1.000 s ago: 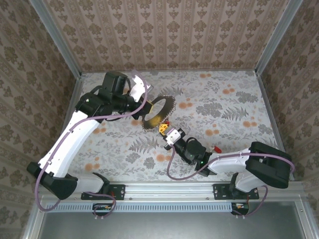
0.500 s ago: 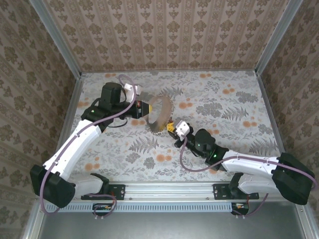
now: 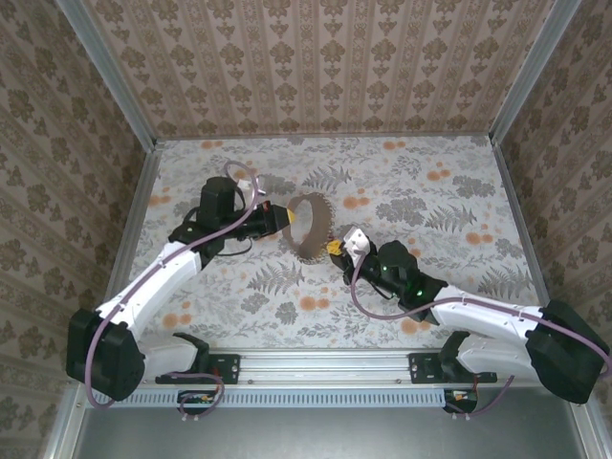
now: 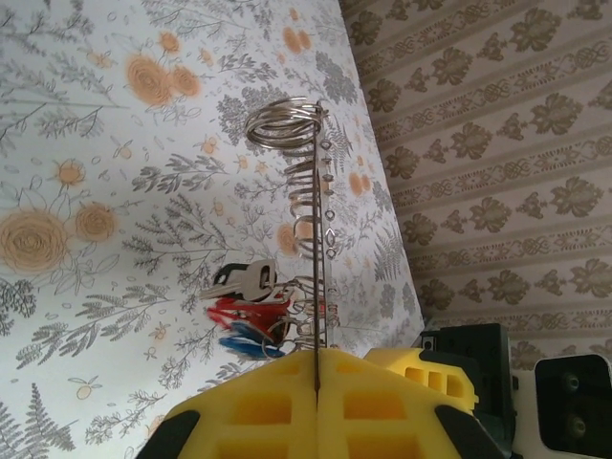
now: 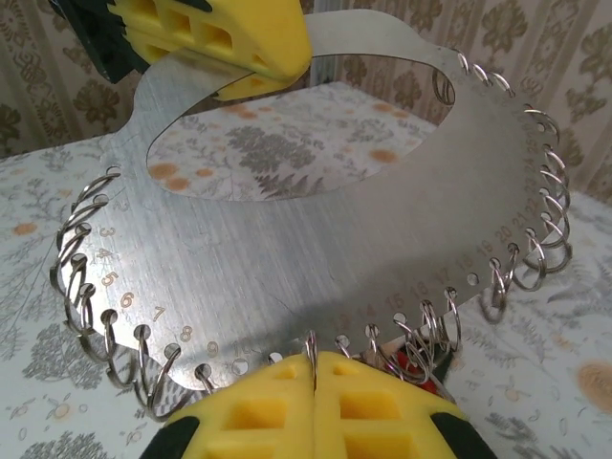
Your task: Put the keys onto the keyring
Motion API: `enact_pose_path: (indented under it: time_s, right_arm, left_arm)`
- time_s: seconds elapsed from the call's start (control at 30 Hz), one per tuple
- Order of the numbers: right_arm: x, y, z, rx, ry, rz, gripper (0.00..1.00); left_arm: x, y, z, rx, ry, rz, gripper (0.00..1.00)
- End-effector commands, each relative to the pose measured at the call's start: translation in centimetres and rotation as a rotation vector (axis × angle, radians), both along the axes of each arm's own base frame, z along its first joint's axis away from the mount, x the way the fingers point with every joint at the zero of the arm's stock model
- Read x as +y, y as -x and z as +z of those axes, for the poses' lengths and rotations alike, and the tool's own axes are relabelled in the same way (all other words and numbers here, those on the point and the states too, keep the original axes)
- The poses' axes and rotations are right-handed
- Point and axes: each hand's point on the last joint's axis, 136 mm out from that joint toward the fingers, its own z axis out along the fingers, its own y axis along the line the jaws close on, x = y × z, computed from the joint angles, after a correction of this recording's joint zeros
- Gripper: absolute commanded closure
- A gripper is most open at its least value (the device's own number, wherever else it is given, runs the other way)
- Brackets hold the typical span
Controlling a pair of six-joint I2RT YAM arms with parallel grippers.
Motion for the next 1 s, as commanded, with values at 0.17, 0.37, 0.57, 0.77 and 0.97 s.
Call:
enact_pose_path:
  time_s: [0.17,0.37,0.57,0.77,0.97]
  right_arm:
    - [0.5,0.1,0.8,0.054,-0.056,0.07,1.0]
    - [0.2,0.0,-1.7,0.127,-0.025,0.073,1.0]
    - [-0.5,-0.4,-5.0,0.199,0.022,0.041,1.0]
    - [-1.6,-0.7,-8.3,0.257,0.077,-0.02,1.0]
    - [-1.8,-1.2,-7.5,0.262,-0.067,-0.042,1.0]
  left_arm:
    - [-0.1,-0.3,-3.5,0.089,0.016,0.075,0.8]
    - [-1.1,0.1,-7.6,0.145,-0.042,0.06,0.71]
    - [-1.5,1.0,-12.3,0.206,-0.098,0.067,0.61]
    - [-0.6,2.1,-15.6,0.235,-0.185,0.084,0.55]
    - [1.2,2.6,-15.2,0.17,-0.29,0.11,0.53]
